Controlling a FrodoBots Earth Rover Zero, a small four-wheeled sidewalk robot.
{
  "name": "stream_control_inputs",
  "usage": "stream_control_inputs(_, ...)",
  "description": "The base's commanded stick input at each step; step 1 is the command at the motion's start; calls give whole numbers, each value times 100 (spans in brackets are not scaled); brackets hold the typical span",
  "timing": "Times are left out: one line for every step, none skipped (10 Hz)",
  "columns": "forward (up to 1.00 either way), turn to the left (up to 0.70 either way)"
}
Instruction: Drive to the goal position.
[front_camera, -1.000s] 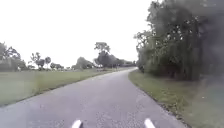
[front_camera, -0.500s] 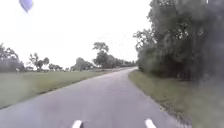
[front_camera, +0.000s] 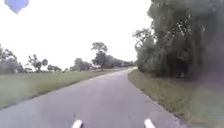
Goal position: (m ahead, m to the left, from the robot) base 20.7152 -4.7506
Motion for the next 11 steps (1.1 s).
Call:
stream_control_inputs(84,3)
stream_control_inputs(84,3)
stream_control_inputs(84,3)
stream_control_inputs(84,3)
stream_control_inputs(84,3)
stream_control_inputs(84,3)
stream_control_inputs(84,3)
stream_control_inputs(84,3)
stream_control_inputs(84,3)
stream_control_inputs(84,3)
stream_control_inputs(84,3)
